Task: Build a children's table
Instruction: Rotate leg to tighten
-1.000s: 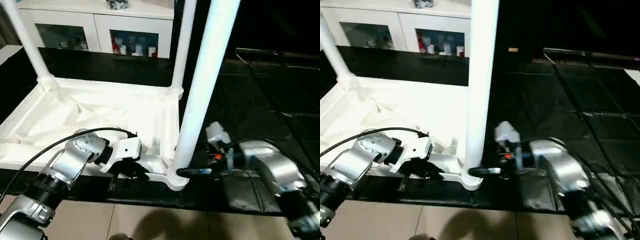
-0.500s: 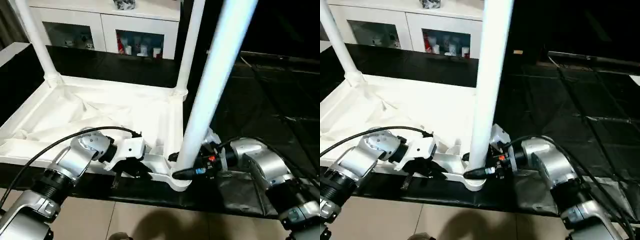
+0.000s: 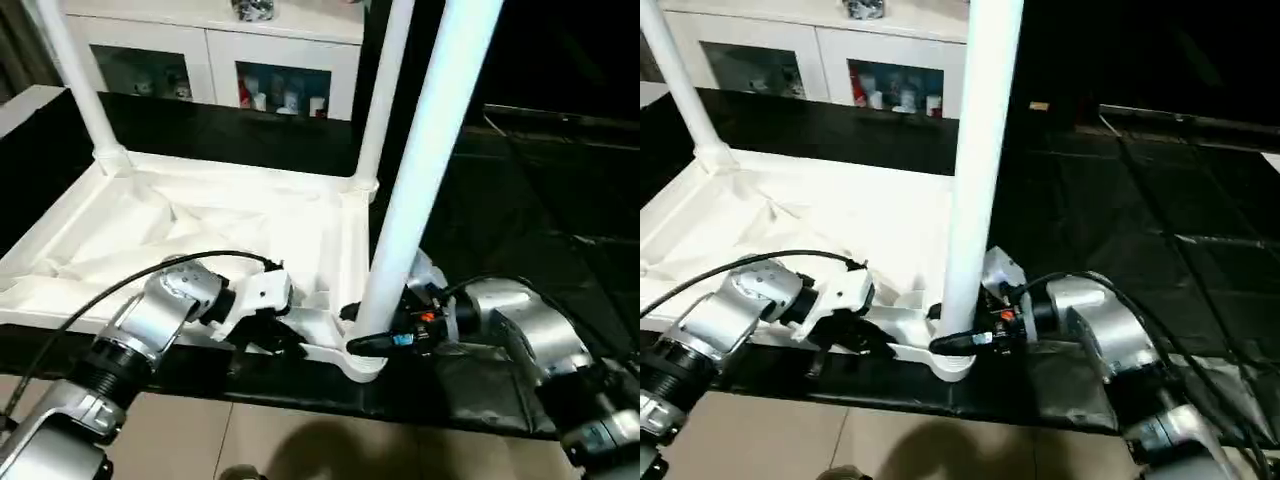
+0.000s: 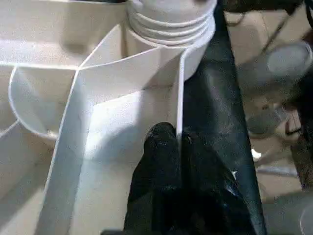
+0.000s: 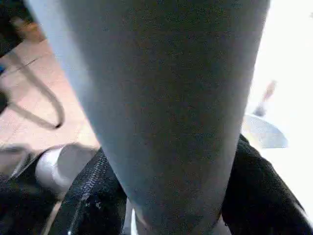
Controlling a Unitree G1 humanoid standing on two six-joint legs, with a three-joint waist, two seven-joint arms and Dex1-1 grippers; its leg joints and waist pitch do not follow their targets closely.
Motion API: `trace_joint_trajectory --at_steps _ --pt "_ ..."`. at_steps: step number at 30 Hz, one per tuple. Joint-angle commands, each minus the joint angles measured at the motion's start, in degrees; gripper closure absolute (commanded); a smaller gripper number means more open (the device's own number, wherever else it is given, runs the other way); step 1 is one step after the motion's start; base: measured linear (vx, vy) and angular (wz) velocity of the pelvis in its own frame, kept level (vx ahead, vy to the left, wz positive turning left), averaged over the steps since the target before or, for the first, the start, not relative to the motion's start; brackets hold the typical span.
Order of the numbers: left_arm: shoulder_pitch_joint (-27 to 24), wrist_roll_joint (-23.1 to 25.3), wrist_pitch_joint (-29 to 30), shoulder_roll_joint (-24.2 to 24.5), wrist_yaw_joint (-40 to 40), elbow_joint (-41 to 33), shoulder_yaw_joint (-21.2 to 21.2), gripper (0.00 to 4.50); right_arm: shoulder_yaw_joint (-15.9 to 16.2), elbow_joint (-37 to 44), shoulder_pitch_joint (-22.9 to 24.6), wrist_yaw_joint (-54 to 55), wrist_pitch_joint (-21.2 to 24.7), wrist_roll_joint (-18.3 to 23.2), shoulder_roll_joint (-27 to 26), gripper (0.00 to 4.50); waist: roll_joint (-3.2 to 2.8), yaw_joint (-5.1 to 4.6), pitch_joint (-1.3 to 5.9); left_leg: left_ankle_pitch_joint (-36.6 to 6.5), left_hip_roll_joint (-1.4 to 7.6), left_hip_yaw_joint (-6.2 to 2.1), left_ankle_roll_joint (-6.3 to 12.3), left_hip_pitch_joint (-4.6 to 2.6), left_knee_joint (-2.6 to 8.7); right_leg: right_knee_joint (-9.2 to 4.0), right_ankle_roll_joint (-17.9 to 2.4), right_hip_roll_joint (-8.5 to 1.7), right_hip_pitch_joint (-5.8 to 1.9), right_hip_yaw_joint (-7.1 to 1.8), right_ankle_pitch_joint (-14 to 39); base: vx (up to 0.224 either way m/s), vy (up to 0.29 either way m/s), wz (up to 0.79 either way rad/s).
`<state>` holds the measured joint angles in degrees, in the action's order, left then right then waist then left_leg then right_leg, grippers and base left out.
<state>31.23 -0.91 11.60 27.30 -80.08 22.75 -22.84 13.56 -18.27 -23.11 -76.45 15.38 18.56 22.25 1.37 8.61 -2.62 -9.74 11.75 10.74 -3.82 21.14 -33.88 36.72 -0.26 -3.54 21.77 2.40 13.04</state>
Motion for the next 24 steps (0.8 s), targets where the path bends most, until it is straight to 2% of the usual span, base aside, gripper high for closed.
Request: trace_joint_trajectory --at_steps 1,2,3,4,5,6,7,8,9,10,11,12,13,14,15,19,20,22,24 --pt "-0.2 -3.3 4.2 -5.1 7.8 -1.0 2.8 4.50 0.0 1.0 2.4 7.2 2.3 1.4 -4.0 2.39 -0.07 -0.57 2.94 -13.7 1.82 -0.81 -0.79 -1.12 4.24 -5.12 -11.5 -4.58 -1.64 -2.46 11.2 0.000 0.000 0.00" --pt "-0.2 -3.3 4.2 -5.1 7.8 -1.0 2.8 4.50 0.0 1.0 2.4 7.3 2.3 1.4 -4.0 2.40 0.07 -0.83 2.88 -13.8 1.78 -0.82 -0.99 -1.01 4.28 -5.18 -11.2 -4.61 -1.61 -2.51 12.1 0.000 0.000 0.00" --pt "-0.2 -3.7 6.4 -7.0 10.4 -1.7 3.8 4.50 -1.4 0.5 3.3 13.7 2.5 0.0 -6.5 2.40 -0.03 -1.03 2.86 -14.6 1.70 -0.96 -1.47 -1.12 4.40 -5.48 -10.4 -4.65 -1.57 -2.47 15.1 0.000 0.000 0.00" --pt "-0.2 -3.7 6.4 -7.0 10.4 -1.7 3.8 4.50 -1.4 0.5 3.3 13.7 2.5 0.0 -6.5 2.41 0.10 -1.44 2.81 -14.9 1.65 -1.08 -1.73 -0.95 4.52 -5.62 -9.7 -4.69 -1.65 -2.47 16.8 0.000 0.000 0.00" --pt "0.0 -3.7 7.9 -8.3 12.3 -2.0 4.3 4.50 -2.7 0.0 3.4 17.9 2.9 -0.4 -8.7 2.41 0.03 -2.05 2.81 -14.6 1.55 -1.15 -1.96 -0.65 4.66 -5.67 -9.0 -4.58 -1.82 -2.43 17.3 0.000 0.000 0.00" --pt "0.3 -3.4 9.9 -10.3 15.5 -2.0 5.2 4.50 -4.4 -1.4 2.9 24.0 3.2 -1.1 -11.8 2.41 -0.02 -2.25 2.88 -14.6 1.49 -1.18 -1.98 -0.70 4.59 -5.69 -9.0 -4.59 -1.72 -2.38 17.5 0.000 0.000 0.00" --pt "0.6 -3.3 11.1 -11.6 17.5 -2.0 5.8 4.50 -5.3 -2.3 2.6 27.7 3.3 -1.6 -13.8 2.42 -0.14 -2.97 2.90 -14.4 1.47 -1.01 -2.09 -0.72 4.48 -5.65 -9.2 -4.49 -1.46 -2.56 16.6 0.000 0.000 0.00" --pt "0.9 -3.1 12.3 -12.9 19.7 -1.8 6.5 4.50 -6.1 -3.3 2.2 31.1 3.4 -2.0 -15.5 2.42 -0.18 -3.10 2.91 -14.4 1.39 -1.14 -2.22 -0.72 4.52 -5.73 -9.4 -4.55 -1.47 -2.46 16.8 0.000 0.000 0.00" --pt "1.1 -3.0 12.8 -13.7 20.9 -1.7 6.8 4.50 -6.5 -4.3 1.6 33.3 3.0 -2.5 -16.7 2.42 0.01 -3.64 3.01 -13.6 1.24 -1.23 -2.17 -0.44 4.53 -5.70 -9.0 -4.46 -1.86 -2.36 16.7 0.000 0.000 0.00" --pt "1.9 -2.5 13.6 -15.8 24.6 -0.8 7.8 4.50 -7.9 -7.7 -0.5 39.5 2.4 -3.4 -19.6 2.43 -0.48 -3.90 3.07 -13.1 1.21 -1.10 -1.94 -0.49 4.45 -5.82 -9.0 -4.32 -1.72 -2.38 15.7 0.000 0.000 0.00" --pt "1.9 -2.5 13.6 -15.8 24.6 -0.8 7.8 4.50 -7.9 -7.7 -0.5 39.5 2.4 -3.4 -19.6 2.43 -0.52 -4.15 3.12 -13.1 1.25 -1.07 -2.07 -0.60 4.37 -5.73 -9.6 -4.35 -1.60 -2.41 14.8 0.000 0.000 0.00" --pt "2.4 -2.2 13.9 -17.0 26.6 -0.4 8.2 4.50 -8.7 -9.6 -1.8 42.9 2.1 -3.9 -21.2 2.43 -0.47 -4.55 3.24 -12.6 1.07 -1.03 -2.12 -0.59 4.23 -5.69 -10.2 -4.28 -1.70 -2.39 13.6 0.000 0.000 0.00" --pt "3.2 -1.4 14.3 -18.9 29.7 0.4 8.5 4.50 -10.6 -13.7 -4.7 50.0 1.5 -4.7 -23.9 2.43 -0.68 -4.81 3.29 -11.7 1.07 -1.10 -1.87 -0.45 4.21 -5.54 -10.7 -4.26 -1.81 -2.39 11.6 0.000 0.000 0.00" --pt "3.6 -0.8 13.7 -19.3 30.4 0.9 8.1 4.50 -10.8 -15.1 -6.0 51.6 1.2 -5.1 -24.6 2.43 -0.65 -5.20 3.16 -11.9 0.96 -0.97 -1.80 -0.41 4.22 -5.63 -10.8 -4.00 -1.61 -2.41 11.5 0.000 0.000 0.00" --pt "3.8 -0.3 13.5 -19.7 31.0 1.2 7.9 4.50 -10.9 -15.9 -6.9 52.6 1.0 -5.4 -25.1 2.43 -0.65 -5.27 3.43 -11.5 0.96 -1.02 -1.62 -0.51 4.10 -5.59 -10.9 -4.06 -1.88 -2.37 10.6 0.000 0.000 0.00" --pt "4.1 1.8 12.6 -19.6 31.9 1.9 7.2 4.50 -10.5 -15.1 -6.9 51.7 0.4 -7.8 -25.5 2.43 -0.65 -4.94 3.62 -8.0 1.13 -0.84 0.45 -0.47 4.01 -4.94 -11.7 -3.80 -2.21 -2.33 1.5 0.000 0.000 0.00" --pt "4.1 1.9 12.7 -19.5 32.0 2.0 7.3 4.50 -10.6 -14.9 -6.7 51.5 0.4 -7.8 -25.5 1.87 -0.67 -4.89 3.64 -7.6 1.16 -0.87 0.63 -0.44 4.04 -4.82 -11.9 -3.82 -2.31 -2.29 0.5 0.000 0.000 0.00" --pt "3.9 2.2 12.2 -19.0 31.9 2.0 7.2 4.50 -10.4 -15.0 -6.3 50.8 -1.0 -8.3 -25.1 1.67 -0.63 -4.90 3.53 -8.0 1.15 -0.80 0.97 -0.46 4.09 -4.88 -12.3 -3.87 -2.38 -2.29 -0.1 0.000 0.000 0.00" --pt "3.6 2.4 11.5 -18.1 31.2 1.9 6.9 4.50 -10.4 -14.6 -5.6 49.7 -1.7 -8.3 -24.2 1.57 -0.67 -4.80 3.47 -9.0 1.25 -0.77 0.87 -0.59 4.14 -5.14 -12.3 -4.02 -2.30 -2.32 1.6 0.000 0.000 0.00"
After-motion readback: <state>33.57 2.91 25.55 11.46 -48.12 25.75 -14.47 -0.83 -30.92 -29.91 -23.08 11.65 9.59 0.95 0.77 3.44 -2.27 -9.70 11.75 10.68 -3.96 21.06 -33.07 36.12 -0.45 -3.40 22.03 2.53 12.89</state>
